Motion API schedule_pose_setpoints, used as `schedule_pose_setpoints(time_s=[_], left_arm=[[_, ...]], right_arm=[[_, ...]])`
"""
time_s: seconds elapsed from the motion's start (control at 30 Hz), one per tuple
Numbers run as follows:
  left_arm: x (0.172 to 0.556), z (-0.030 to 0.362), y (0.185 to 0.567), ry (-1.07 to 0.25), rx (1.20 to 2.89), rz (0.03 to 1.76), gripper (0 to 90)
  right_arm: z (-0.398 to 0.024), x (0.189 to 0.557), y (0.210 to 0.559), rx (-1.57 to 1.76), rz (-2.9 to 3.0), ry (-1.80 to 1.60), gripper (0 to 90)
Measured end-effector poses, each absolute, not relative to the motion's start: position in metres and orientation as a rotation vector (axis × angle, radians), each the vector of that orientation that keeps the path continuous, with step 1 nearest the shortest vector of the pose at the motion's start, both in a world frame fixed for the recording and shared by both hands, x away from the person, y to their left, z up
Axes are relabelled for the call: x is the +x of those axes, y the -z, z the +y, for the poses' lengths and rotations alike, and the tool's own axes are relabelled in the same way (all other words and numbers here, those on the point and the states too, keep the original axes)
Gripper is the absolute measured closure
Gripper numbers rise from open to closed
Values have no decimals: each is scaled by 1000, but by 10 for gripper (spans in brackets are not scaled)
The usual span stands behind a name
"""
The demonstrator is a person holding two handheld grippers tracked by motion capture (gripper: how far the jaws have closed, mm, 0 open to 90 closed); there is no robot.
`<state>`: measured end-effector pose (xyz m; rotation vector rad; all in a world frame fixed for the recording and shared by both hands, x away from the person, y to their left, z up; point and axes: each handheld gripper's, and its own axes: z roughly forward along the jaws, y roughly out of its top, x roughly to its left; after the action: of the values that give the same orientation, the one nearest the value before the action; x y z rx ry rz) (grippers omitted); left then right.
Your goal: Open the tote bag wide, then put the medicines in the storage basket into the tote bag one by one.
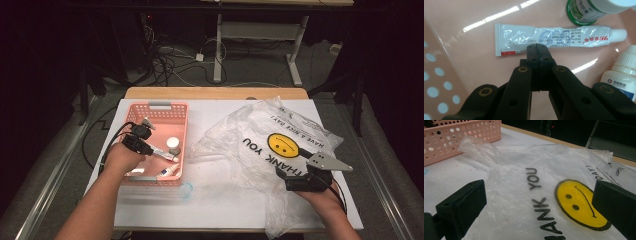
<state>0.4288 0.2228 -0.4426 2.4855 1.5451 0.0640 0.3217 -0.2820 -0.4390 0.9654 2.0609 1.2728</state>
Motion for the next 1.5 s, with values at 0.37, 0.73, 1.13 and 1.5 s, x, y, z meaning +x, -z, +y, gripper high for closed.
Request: schedule_pose_setpoints(time_s=[0.37,0.73,1.13,1.5], left_arm=[[453,217,457,-196,2420,1579,877],[422,218,424,-181,2332,1396,876],[410,184,428,-69,2484,1193,876],[422,159,445,-49,2629,1182,876]], right_arm=[[-286,320,438,984,2048,-1289,1],[-282,320,436,977,2042,-1295,0],[-286,317,437,987,2040,-1295,1],[-284,319,437,979,2054,-1294,1]])
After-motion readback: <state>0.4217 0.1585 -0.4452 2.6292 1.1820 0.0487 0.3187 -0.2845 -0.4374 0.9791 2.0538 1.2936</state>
